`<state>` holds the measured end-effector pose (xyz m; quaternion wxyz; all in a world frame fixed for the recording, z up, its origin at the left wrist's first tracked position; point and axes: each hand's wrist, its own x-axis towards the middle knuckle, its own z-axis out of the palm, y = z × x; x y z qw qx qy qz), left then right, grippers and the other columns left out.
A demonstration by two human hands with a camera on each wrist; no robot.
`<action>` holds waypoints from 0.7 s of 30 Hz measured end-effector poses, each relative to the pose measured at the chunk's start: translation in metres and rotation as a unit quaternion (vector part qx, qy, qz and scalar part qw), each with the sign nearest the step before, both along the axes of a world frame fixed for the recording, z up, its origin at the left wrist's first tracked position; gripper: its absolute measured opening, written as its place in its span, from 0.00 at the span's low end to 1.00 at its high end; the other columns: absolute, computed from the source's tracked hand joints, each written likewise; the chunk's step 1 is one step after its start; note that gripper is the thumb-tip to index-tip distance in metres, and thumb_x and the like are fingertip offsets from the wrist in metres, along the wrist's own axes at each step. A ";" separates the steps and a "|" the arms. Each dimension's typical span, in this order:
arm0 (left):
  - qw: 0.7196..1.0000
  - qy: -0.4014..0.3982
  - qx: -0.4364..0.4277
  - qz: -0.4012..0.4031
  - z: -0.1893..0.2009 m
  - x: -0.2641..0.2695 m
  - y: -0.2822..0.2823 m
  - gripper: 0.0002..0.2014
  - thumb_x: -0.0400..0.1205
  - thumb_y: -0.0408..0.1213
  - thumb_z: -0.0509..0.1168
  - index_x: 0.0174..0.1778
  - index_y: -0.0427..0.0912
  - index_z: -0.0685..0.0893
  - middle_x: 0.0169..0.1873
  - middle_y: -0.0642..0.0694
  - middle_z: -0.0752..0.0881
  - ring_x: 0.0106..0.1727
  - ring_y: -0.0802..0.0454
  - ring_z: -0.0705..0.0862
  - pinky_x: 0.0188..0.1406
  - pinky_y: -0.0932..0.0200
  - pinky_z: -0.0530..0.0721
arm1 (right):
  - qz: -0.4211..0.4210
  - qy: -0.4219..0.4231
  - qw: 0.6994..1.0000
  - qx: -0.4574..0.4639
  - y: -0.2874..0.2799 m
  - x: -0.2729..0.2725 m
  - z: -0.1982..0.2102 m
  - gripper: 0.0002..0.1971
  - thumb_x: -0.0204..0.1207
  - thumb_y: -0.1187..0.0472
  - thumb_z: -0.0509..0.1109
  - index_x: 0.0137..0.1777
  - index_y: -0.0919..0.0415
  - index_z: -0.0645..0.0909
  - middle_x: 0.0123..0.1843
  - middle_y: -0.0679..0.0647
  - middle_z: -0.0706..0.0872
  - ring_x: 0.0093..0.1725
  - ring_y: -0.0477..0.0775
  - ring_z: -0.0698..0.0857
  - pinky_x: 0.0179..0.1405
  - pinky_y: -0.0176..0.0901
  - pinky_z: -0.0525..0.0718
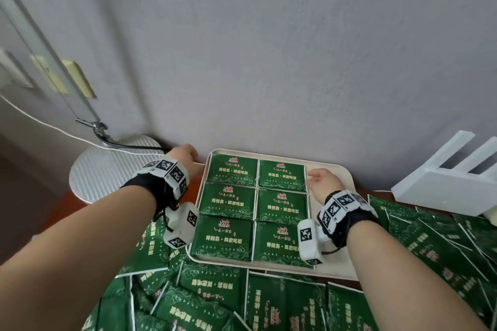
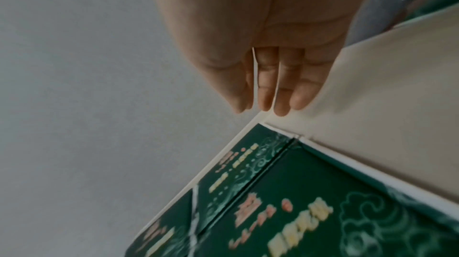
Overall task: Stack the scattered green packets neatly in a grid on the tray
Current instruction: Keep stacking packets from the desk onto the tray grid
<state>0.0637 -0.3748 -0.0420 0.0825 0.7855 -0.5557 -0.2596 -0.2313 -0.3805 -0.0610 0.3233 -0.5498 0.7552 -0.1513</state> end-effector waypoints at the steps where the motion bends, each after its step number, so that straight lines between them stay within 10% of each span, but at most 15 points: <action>1: 1.000 0.003 -0.006 -0.009 0.007 0.005 0.010 0.14 0.76 0.44 0.68 0.55 0.44 0.78 0.52 0.42 0.83 0.50 0.45 0.81 0.47 0.57 0.78 | 0.027 0.000 1.000 0.002 0.010 0.005 0.009 0.17 0.79 0.63 0.64 0.67 0.62 0.77 0.67 0.58 0.81 0.65 0.57 0.79 0.64 0.40 0.73; 4: 0.999 0.003 -0.012 -0.039 0.023 0.023 0.053 0.18 0.78 0.39 0.67 0.63 0.38 0.79 0.60 0.39 0.83 0.60 0.43 0.81 0.61 0.54 0.77 | 0.136 0.029 0.990 0.018 0.048 0.025 0.037 0.16 0.80 0.60 0.64 0.67 0.60 0.77 0.68 0.55 0.80 0.66 0.54 0.78 0.63 0.39 0.72; 14: 0.985 -0.065 0.071 -0.143 0.045 0.059 0.250 0.18 0.81 0.45 0.64 0.67 0.46 0.77 0.63 0.49 0.81 0.61 0.51 0.80 0.61 0.58 0.78 | 0.353 0.190 0.905 0.139 0.201 0.069 0.057 0.25 0.75 0.48 0.69 0.70 0.55 0.72 0.65 0.52 0.80 0.60 0.52 0.81 0.61 0.40 0.76; 21: 0.966 -0.147 0.143 -0.158 -0.014 0.063 0.334 0.38 0.77 0.57 0.63 0.80 0.58 0.52 0.81 0.52 0.53 0.80 0.46 0.57 0.74 0.45 0.69 | 0.339 0.259 0.883 0.194 0.279 0.069 0.015 0.45 0.67 0.49 0.77 0.80 0.54 0.56 0.76 0.58 0.70 0.70 0.58 0.75 0.67 0.46 0.75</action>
